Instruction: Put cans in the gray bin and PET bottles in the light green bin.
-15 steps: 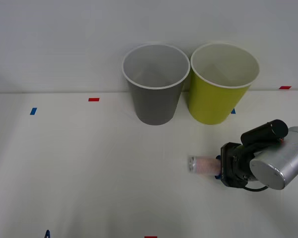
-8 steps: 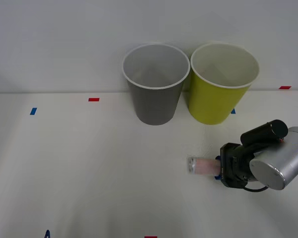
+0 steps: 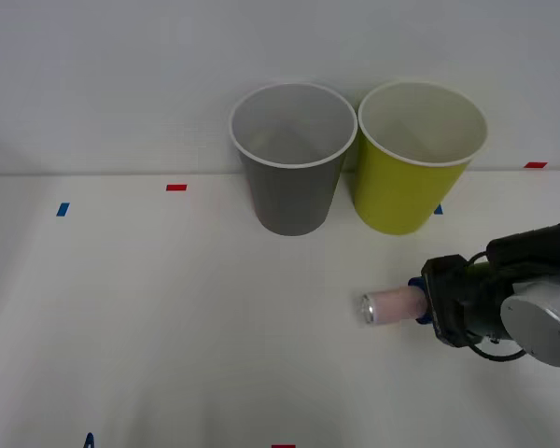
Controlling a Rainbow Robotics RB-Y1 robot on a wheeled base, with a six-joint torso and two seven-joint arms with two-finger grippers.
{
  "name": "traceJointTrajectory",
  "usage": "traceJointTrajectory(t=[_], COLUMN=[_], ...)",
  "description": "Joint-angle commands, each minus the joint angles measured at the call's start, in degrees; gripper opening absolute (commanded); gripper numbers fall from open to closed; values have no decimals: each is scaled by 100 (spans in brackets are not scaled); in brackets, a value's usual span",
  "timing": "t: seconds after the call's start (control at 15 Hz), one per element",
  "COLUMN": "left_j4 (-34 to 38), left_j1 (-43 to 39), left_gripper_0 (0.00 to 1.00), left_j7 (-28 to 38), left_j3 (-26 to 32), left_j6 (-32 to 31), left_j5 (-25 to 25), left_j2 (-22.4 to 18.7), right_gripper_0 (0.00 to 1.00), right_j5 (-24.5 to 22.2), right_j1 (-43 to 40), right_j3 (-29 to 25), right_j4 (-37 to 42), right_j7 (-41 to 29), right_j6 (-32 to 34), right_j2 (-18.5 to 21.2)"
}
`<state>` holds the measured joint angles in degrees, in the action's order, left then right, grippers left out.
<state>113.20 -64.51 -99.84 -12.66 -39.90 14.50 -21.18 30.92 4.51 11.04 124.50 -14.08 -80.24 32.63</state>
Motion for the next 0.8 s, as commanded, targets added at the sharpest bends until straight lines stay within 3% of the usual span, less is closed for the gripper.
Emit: traceJointTrajectory(t=[0.07,0.47,0.8], left_j4=[0,0,0], left_j1=[0,0,0], left_gripper_0=[100,100,100], left_j7=[0,0,0], left_j3=[0,0,0], left_j6=[0,0,0], left_j5=[0,0,0], left_j2=[0,0,0], right_gripper_0=[0,0,0], right_j5=[-464,-1484,-1923], right_j1=[-600,-1171,-1198], right_j3=[-445,-612,-656], right_j4=[751,1498,1726], right_j7=[1171,3359,5082], right_j6=[132,764,1327], right_j2=[-583,-1611,-1910])
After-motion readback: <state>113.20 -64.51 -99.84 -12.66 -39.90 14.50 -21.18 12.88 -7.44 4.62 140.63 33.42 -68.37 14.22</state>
